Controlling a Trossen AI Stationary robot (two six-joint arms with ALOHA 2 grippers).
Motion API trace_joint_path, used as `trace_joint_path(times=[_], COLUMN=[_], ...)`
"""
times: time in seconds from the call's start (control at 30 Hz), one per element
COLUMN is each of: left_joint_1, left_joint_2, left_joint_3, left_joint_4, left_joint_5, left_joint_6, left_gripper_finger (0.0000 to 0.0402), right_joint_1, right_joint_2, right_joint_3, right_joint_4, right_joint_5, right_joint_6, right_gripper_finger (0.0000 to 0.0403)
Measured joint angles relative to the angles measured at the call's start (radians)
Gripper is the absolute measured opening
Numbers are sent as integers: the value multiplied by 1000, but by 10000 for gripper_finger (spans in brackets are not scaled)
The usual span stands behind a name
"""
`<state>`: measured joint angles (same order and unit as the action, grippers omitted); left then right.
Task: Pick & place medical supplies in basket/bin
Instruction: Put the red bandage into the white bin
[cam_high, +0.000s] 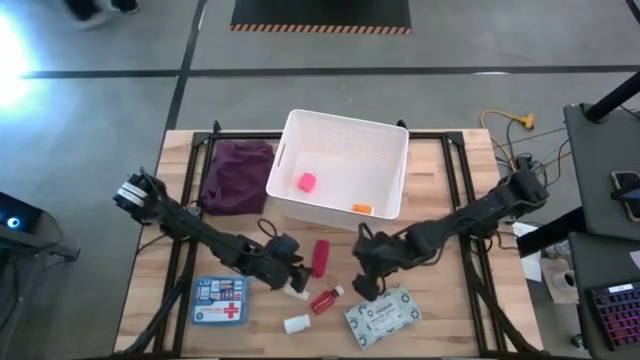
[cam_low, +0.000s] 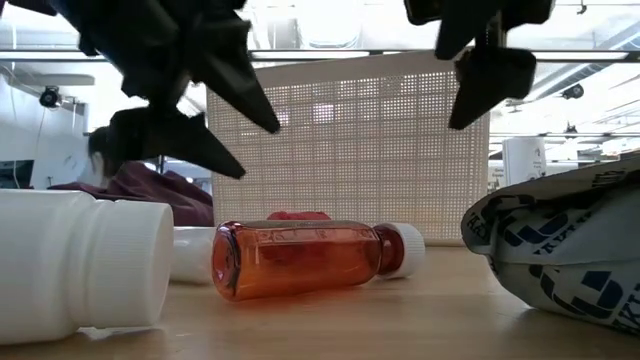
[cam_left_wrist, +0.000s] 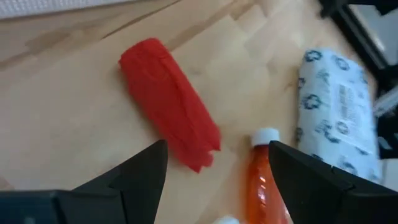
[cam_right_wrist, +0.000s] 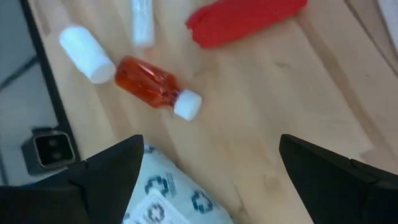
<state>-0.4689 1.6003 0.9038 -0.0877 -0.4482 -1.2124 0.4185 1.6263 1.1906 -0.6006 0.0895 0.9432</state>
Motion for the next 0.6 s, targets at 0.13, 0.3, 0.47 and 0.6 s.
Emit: trace_joint_path(times=[0.13,0.3,0.47,0.6], left_joint_1=[8,36,39,35], left_joint_2=[108,245,324,362], left_joint_3=[106,319,567,690], left_joint_4=[-4,-296,-711,-797], left_joint_5=[14,28,21,-3], left_joint_6=[10,23,-24,-64], left_gripper_finger=[261,261,261,261], right_joint_1=[16,49,115,162], right_joint_2=[4,-64,-127,-168], right_joint_3=[38,15,-34,-87], right_joint_4=[-165,-281,-351,-399], right_joint_5=[37,88,144,181], right_joint_6=[9,129,256,342], right_gripper_finger=[366,366,366,366])
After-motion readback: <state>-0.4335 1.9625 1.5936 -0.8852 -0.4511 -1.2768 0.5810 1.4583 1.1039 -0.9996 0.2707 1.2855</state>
